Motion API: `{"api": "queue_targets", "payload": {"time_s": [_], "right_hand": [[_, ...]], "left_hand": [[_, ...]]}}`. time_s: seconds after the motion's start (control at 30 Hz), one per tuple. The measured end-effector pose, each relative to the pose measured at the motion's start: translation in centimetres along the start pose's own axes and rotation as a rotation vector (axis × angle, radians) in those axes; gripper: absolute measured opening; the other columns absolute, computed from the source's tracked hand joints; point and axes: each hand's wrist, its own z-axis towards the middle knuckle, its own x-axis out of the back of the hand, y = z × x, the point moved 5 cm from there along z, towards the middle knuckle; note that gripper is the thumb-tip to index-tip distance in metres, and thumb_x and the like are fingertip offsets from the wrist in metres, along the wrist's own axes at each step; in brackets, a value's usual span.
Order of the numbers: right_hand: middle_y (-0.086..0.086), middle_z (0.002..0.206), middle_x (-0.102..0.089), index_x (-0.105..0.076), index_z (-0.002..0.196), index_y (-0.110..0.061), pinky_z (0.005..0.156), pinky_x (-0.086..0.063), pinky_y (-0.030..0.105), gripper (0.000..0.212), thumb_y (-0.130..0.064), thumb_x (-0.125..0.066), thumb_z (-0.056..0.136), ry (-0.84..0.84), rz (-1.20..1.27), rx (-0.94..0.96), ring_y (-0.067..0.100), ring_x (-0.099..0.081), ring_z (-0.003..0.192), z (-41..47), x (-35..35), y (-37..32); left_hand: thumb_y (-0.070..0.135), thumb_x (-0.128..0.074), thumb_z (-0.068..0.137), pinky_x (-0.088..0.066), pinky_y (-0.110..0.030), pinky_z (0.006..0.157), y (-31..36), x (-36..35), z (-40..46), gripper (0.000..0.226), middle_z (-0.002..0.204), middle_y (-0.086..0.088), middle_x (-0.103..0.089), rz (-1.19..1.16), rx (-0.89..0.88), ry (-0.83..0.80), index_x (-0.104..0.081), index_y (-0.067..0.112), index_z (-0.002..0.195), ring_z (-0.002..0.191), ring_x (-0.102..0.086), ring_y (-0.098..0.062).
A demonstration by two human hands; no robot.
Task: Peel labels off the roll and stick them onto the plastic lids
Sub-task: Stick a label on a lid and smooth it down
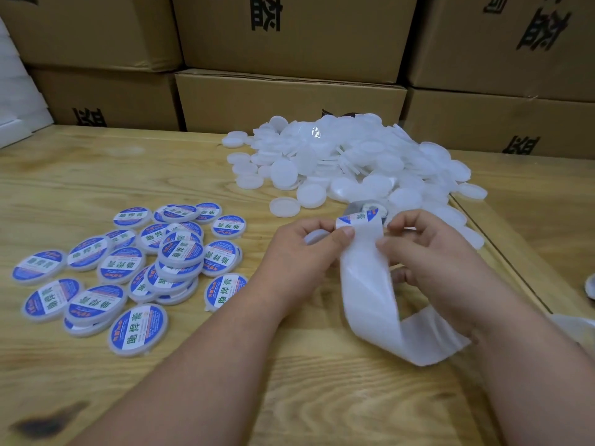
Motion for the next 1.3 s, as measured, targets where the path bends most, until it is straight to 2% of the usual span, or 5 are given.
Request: {"api": "queue_targets", "payload": {"time_s": [0.2, 0.37, 0.53, 0.8, 1.3], "right_hand": [[0.010, 0.084, -0.078, -0.078, 0.082, -0.029, 0.068, -0.058, 0.035, 0.013, -0.018, -0.076, 0.090, 0.093, 0.006, 0.075, 0.018, -0.074, 0.074, 0.3, 0.2, 0.2], [0.019, 0.092, -0.073, -0.077, 0.085, -0.026, 0.078, -0.059, 0.050, 0.006, -0.022, -0.079, 0.088, 0.143, -0.103, 0.158, 0.034, -0.068, 0.078, 0.3, 0.3, 0.2], [0.003, 0.087, -0.076, -0.079, 0.088, -0.032, 0.080, -0.057, 0.048, 0.012, -0.024, -0.072, 0.094, 0.091, -0.185, 0.198, 0.027, -0.070, 0.084, 0.1, -0.4, 0.3], [-0.007, 0.067, -0.065, -0.077, 0.089, -0.035, 0.050, -0.038, 0.016, 0.016, -0.024, -0.068, 0.095, 0.003, -0.255, 0.228, 0.007, -0.048, 0.056, 0.0, -1.0, 0.5], [-0.006, 0.067, -0.065, -0.078, 0.086, -0.037, 0.049, -0.039, 0.017, 0.011, -0.029, -0.074, 0.091, 0.024, -0.254, 0.233, 0.006, -0.050, 0.057, 0.1, -0.9, 0.4]], "left_hand": [[0.044, -0.074, 0.077, -0.061, -0.047, 0.077, -0.2, -0.5, -0.4, 0.020, 0.091, -0.006, -0.076, 0.158, 0.027, 0.006, -0.073, 0.030, 0.092, 0.080, -0.071, -0.016], [0.050, -0.072, 0.079, -0.051, -0.017, 0.073, 0.9, -0.1, -0.3, 0.031, 0.098, 0.020, -0.062, 0.414, -0.213, 0.153, -0.057, 0.050, 0.106, 0.081, -0.060, 0.002], [0.032, -0.071, 0.089, -0.048, -0.023, 0.088, 2.0, -1.0, -0.9, 0.016, 0.100, 0.017, -0.068, 0.627, -0.515, 0.147, -0.075, 0.029, 0.105, 0.101, -0.060, -0.001], [0.042, -0.071, 0.084, -0.047, -0.015, 0.079, 1.9, -0.5, -0.9, 0.018, 0.094, 0.023, -0.069, 0.609, -0.404, 0.182, -0.076, 0.037, 0.100, 0.088, -0.059, 0.004], [0.048, -0.067, 0.080, -0.047, -0.015, 0.077, 2.1, -0.6, -0.9, 0.019, 0.093, 0.019, -0.072, 0.618, -0.357, 0.162, -0.076, 0.038, 0.093, 0.084, -0.063, -0.001]]}}
